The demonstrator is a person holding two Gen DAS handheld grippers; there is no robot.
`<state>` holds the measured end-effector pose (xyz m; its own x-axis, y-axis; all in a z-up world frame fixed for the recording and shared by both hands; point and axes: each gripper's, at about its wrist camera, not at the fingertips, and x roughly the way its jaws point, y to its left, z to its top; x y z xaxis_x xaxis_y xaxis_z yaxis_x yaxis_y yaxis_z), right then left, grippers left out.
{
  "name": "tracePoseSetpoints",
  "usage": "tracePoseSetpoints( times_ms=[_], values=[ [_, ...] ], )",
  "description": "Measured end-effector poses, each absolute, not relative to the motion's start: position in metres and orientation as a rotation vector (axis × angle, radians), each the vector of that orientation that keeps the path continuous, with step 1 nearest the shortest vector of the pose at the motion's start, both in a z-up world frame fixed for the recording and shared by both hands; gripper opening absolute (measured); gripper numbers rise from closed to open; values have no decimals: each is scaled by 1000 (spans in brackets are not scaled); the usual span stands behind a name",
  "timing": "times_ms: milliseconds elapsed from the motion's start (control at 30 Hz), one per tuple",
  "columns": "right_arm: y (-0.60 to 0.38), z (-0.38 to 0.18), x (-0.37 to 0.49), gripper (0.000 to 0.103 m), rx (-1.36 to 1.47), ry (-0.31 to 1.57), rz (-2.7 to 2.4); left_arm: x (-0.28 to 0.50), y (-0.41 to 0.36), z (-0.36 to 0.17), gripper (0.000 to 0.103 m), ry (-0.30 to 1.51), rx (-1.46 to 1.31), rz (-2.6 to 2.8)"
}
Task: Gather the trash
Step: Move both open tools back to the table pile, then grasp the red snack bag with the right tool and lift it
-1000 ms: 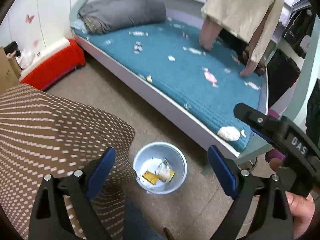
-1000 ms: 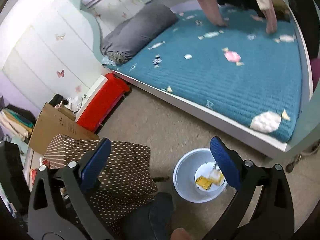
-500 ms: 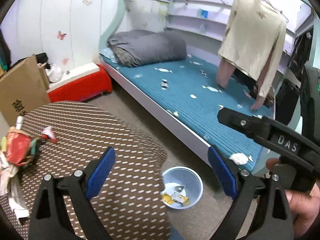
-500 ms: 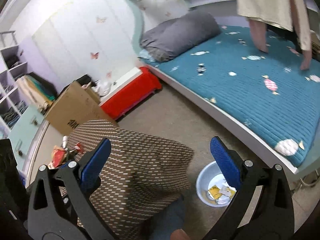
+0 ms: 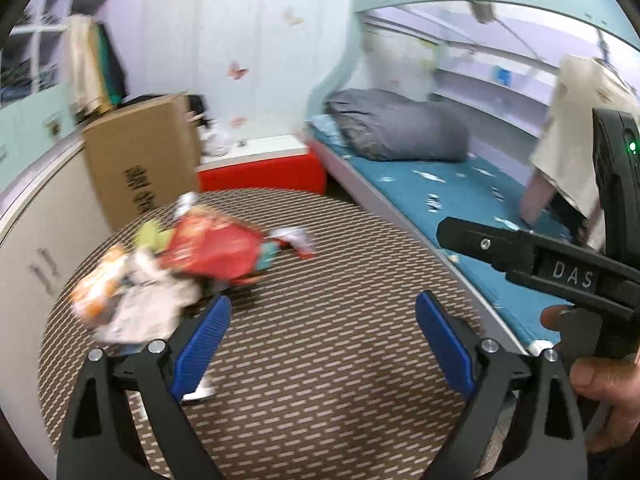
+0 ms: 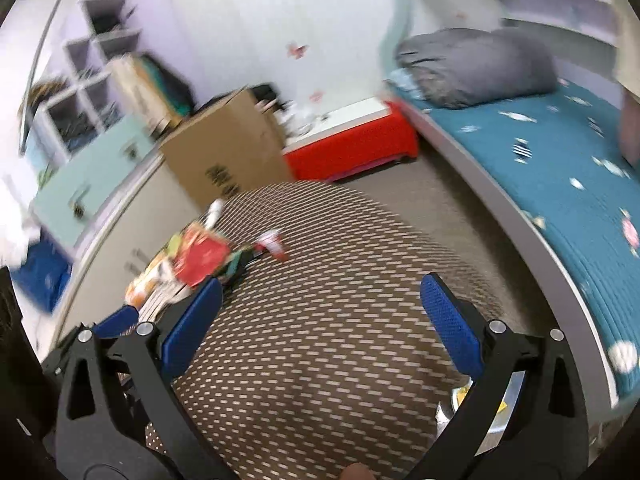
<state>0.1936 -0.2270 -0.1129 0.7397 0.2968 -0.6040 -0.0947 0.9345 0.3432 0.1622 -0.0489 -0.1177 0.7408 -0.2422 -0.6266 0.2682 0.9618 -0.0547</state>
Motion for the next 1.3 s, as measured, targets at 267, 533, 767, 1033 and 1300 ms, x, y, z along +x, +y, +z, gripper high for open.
tracePoseSetpoints(
  times_ms=[267,533,767,1033,1300],
  values=[
    [-132,-133,240,97,83,772,308,167,55,-139,91,740,-58,-87],
    [-53,-163,272,97,-255,773,321,171,116,-155,91,770,-130,23],
    [-27,-178,295,57,-450,738,300,188,132,-168,91,806,-191,-1],
    [-61,-166,285,31,-232,732,376,221,125,-182,91,856,-258,-25],
    [-115,-144,263,31,87,737,443,244,118,-191,56,870,-360,-57]
  ],
)
